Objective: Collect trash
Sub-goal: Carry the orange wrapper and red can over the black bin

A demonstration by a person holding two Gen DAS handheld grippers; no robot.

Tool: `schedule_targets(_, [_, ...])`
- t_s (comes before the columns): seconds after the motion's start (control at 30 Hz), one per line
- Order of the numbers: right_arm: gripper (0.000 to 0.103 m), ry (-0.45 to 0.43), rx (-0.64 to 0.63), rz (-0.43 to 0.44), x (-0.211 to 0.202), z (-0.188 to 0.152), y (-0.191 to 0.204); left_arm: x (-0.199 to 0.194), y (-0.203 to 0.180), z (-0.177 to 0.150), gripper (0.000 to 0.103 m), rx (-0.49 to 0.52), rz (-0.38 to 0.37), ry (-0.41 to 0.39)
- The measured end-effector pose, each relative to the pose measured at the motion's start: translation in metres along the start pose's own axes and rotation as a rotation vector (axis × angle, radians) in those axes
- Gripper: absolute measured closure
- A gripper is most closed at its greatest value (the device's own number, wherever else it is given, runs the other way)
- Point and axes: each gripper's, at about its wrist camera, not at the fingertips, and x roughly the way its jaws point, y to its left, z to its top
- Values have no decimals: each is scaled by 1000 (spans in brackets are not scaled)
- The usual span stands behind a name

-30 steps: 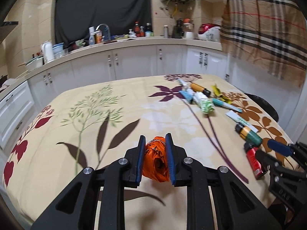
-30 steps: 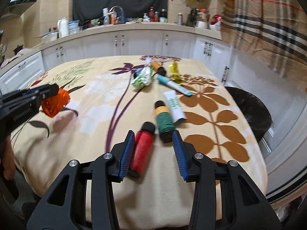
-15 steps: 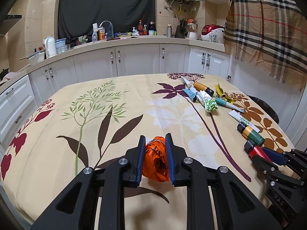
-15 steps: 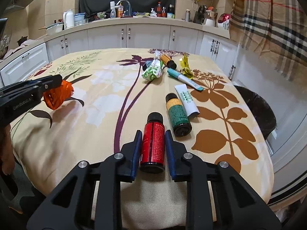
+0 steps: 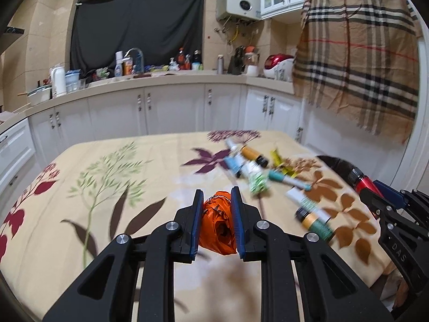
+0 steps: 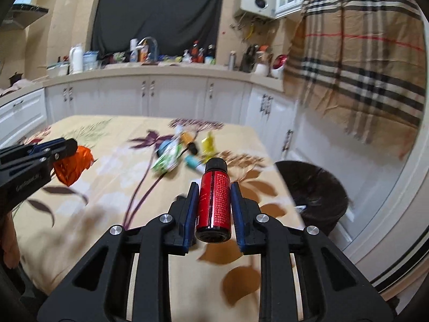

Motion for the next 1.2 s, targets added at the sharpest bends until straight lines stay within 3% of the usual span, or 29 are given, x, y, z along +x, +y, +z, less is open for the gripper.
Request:
schedule_targets(0.3, [80,-41,67,-105,18,24,-59,27,-46,35,81,23,-93,-33])
schedule_targets(0.7, [80,-38,149,-218,66,43,-139,83,-135,87,81,110,-211,-58])
schedule_targets(1.2, [79,-19,221,-324,128,51,-217,168,-224,115,81,188,-275,-10])
